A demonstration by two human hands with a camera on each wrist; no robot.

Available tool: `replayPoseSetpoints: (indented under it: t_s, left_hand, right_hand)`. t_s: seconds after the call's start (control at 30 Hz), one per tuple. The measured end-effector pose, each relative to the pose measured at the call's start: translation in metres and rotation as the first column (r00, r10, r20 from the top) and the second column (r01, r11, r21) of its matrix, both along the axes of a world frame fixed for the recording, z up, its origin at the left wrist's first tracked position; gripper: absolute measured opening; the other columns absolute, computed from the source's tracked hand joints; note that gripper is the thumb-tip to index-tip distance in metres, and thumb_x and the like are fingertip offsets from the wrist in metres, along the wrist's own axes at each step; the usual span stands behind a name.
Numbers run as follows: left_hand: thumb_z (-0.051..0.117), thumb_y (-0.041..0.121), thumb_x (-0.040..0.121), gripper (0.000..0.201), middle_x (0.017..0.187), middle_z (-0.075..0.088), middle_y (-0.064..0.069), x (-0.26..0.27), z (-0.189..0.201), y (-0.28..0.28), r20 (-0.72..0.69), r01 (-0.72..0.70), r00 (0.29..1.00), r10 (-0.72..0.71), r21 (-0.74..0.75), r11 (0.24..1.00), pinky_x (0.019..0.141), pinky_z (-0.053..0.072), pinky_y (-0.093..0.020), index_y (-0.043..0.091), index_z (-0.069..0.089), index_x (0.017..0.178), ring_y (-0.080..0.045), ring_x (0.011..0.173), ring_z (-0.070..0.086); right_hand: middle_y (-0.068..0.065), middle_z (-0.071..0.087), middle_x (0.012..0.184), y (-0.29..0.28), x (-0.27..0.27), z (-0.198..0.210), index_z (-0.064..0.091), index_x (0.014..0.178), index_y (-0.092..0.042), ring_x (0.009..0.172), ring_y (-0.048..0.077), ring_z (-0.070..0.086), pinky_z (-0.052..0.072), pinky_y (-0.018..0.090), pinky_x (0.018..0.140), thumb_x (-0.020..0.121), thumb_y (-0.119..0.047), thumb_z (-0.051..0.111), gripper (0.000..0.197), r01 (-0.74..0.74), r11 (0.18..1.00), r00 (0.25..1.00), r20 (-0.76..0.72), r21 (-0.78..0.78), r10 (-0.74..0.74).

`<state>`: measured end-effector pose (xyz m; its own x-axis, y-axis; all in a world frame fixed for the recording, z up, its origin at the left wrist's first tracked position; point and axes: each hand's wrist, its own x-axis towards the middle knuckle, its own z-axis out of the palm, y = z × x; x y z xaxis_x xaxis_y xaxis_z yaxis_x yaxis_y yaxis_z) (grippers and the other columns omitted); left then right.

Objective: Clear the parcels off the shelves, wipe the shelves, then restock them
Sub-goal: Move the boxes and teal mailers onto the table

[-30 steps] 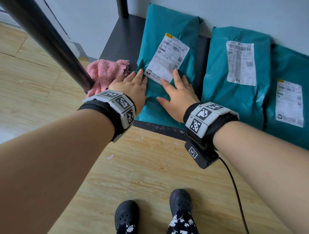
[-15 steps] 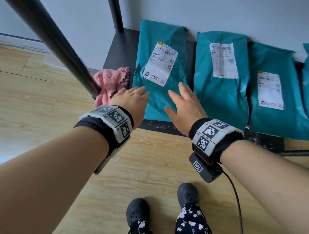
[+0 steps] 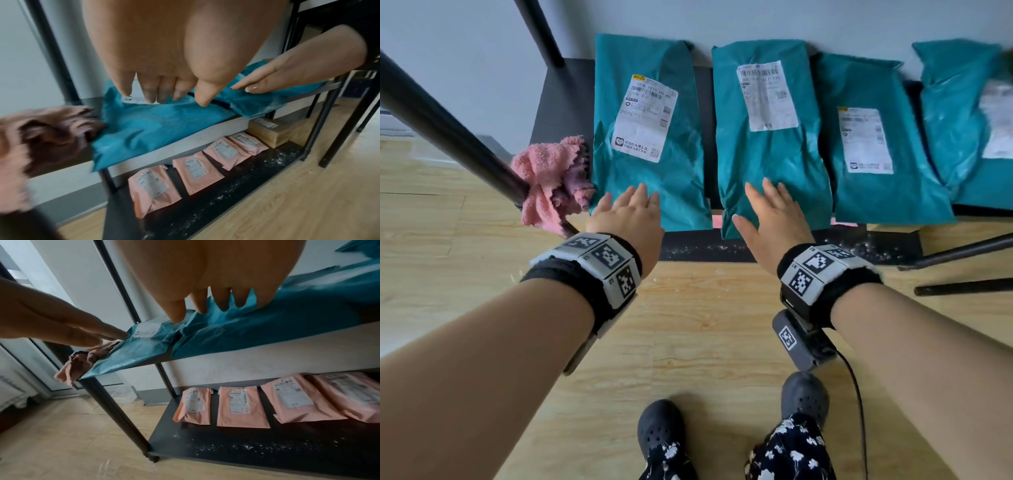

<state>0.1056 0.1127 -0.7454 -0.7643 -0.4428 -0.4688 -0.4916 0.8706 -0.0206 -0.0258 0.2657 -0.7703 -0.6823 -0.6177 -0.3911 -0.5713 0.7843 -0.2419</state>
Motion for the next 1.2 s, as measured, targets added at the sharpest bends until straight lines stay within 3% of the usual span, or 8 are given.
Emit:
replayPoseSetpoints:
  t_s: [0.2, 0.37, 0.43, 0.53, 0.73, 0.83, 1.0, 1.2]
  left_hand:
    - [0.028, 0.03, 0.101, 0.055, 0.159, 0.002, 0.003, -0.056, -0.008, 0.061, -0.15, 0.166, 0.977, -0.152, 0.081, 0.983, 0.119, 0.006, -0.04, 0.018, 0.007, 0.151, -0.015, 0.146, 0.003]
    - [0.028, 0.034, 0.1, 0.059, 0.159, -0.003, 0.001, -0.089, -0.021, 0.096, -0.056, 0.15, 0.988, -0.146, 0.078, 0.986, 0.119, 0.005, -0.041, 0.018, 0.003, 0.151, -0.016, 0.146, 0.0]
    - [0.028, 0.036, 0.1, 0.059, 0.159, 0.0, -0.001, -0.097, -0.021, 0.106, -0.009, 0.075, 0.997, -0.075, 0.06, 0.995, 0.119, 0.006, -0.043, 0.016, 0.005, 0.151, -0.018, 0.146, 0.002]
    - [0.033, 0.036, 0.099, 0.059, 0.157, 0.011, -0.003, -0.114, -0.012, 0.129, -0.065, 0.02, 0.998, -0.019, 0.015, 1.0, 0.119, 0.007, -0.042, 0.014, 0.013, 0.149, -0.019, 0.146, 0.007]
    - [0.03, 0.035, 0.1, 0.057, 0.159, 0.003, 0.002, -0.184, -0.004, 0.198, -0.18, 0.138, 0.976, -0.119, 0.098, 0.986, 0.12, 0.004, -0.038, 0.017, 0.008, 0.15, -0.016, 0.146, 0.004]
    - [0.024, 0.035, 0.102, 0.056, 0.159, -0.005, 0.004, -0.213, -0.012, 0.224, -0.106, 0.217, 0.973, -0.205, 0.123, 0.968, 0.12, 0.003, -0.04, 0.019, 0.003, 0.151, -0.014, 0.146, -0.002]
    - [0.022, 0.039, 0.101, 0.06, 0.157, -0.014, 0.005, -0.23, -0.027, 0.234, 0.055, 0.178, 0.982, -0.183, 0.088, 0.98, 0.119, 0.004, -0.043, 0.019, -0.004, 0.151, -0.013, 0.146, -0.006]
    - [0.026, 0.034, 0.101, 0.056, 0.159, -0.002, 0.004, -0.224, -0.019, 0.234, -0.022, 0.129, 0.992, -0.128, 0.106, 0.986, 0.119, 0.007, -0.041, 0.019, 0.005, 0.151, -0.014, 0.146, 0.003]
  right_hand:
    - [0.005, -0.006, 0.159, 0.06, -0.047, -0.009, 0.011, 0.151, -0.02, 0.146, 0.025, -0.008, 0.003, 0.043, 0.119, 0.098, -0.047, 0.032, 0.063, 0.134, 0.988, 0.984, -0.129, 0.071, -0.124]
    - [0.001, -0.005, 0.159, 0.103, -0.082, -0.018, 0.007, 0.151, -0.023, 0.146, 0.025, -0.004, 0.004, 0.048, 0.118, 0.097, -0.051, 0.031, 0.066, 0.041, 0.983, 0.995, -0.096, 0.178, -0.024]
    - [-0.002, -0.006, 0.159, 0.115, -0.089, -0.017, 0.007, 0.151, -0.024, 0.146, 0.023, -0.004, 0.002, 0.047, 0.118, 0.097, -0.051, 0.03, 0.065, -0.011, 0.989, 0.998, -0.063, 0.148, 0.02]
    - [0.0, -0.006, 0.159, 0.137, -0.103, -0.008, 0.011, 0.151, -0.022, 0.146, 0.021, -0.005, 0.0, 0.041, 0.118, 0.098, -0.047, 0.033, 0.062, 0.038, 0.999, 0.997, -0.068, 0.032, -0.036]
    - [0.005, -0.011, 0.158, 0.197, -0.169, 0.01, 0.01, 0.151, -0.018, 0.146, 0.025, -0.009, 0.002, 0.042, 0.119, 0.097, -0.043, 0.038, 0.065, 0.114, 0.993, 0.963, -0.249, 0.017, -0.106]
    - [0.005, -0.011, 0.158, 0.223, -0.203, 0.007, 0.009, 0.151, -0.019, 0.146, 0.026, -0.009, 0.003, 0.044, 0.118, 0.096, -0.048, 0.036, 0.067, 0.11, 0.99, 0.972, -0.219, 0.088, -0.088]
    - [0.003, -0.005, 0.159, 0.25, -0.232, -0.009, 0.01, 0.15, -0.022, 0.146, 0.024, -0.003, 0.007, 0.047, 0.118, 0.095, -0.055, 0.029, 0.067, 0.053, 0.974, 0.995, -0.098, 0.222, -0.032]
    - [0.004, 0.0, 0.159, 0.252, -0.225, -0.007, 0.019, 0.149, -0.019, 0.146, 0.023, 0.003, 0.008, 0.044, 0.117, 0.097, -0.05, 0.031, 0.062, 0.09, 0.987, 0.992, -0.095, 0.134, -0.078]
